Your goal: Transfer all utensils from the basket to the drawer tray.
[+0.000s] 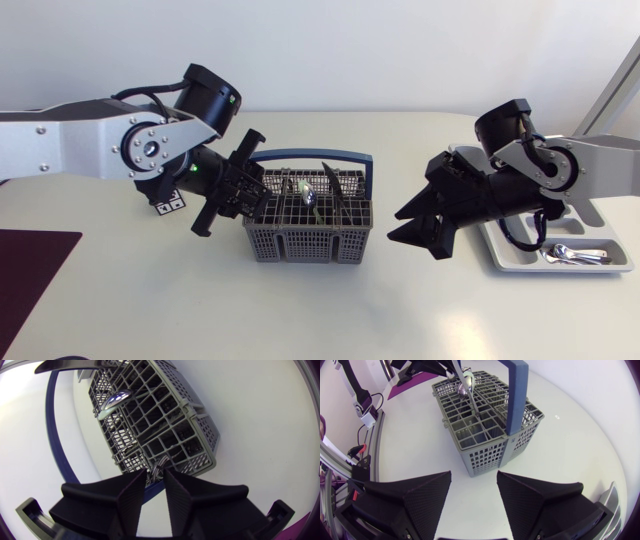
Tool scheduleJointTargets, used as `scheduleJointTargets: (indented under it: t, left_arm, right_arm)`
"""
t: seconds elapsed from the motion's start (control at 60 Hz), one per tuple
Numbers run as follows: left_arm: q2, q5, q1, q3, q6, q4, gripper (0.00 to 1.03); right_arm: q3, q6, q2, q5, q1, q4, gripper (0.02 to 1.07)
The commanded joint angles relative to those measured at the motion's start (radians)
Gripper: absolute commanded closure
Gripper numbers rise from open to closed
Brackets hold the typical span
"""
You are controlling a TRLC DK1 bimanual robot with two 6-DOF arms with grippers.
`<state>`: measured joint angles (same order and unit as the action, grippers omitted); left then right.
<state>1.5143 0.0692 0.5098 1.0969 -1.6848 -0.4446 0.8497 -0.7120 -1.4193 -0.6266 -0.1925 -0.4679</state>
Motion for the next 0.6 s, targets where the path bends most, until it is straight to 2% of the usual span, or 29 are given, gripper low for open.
scheduleJointTargets:
  t: [0.0,0.2,0.233,0.317,0.583]
  left_arm:
    - [0.018,0.007,0.006,0.021,-0.046,-0.005,0.83]
    - [0.014,0.007,0.006,0.004,-0.064,0.000,0.88]
    - [0.007,0.007,0.006,-0.002,-0.075,0.001,0.93]
    - [0.003,0.007,0.009,-0.006,-0.075,0.007,0.96]
    - [0.006,0.007,0.006,-0.014,-0.073,0.026,1.00]
  right_arm:
    - [-0.029,-0.020,0.016,0.002,0.007,-0.009,0.40]
    - [-0.032,-0.020,0.020,0.002,0.007,-0.011,0.40]
    - [-0.032,-0.020,0.022,0.002,0.007,-0.011,0.40]
    - [-0.035,-0.023,0.025,0.002,0.007,-0.011,0.40]
    - [-0.047,-0.024,0.029,0.007,0.002,-0.009,0.40]
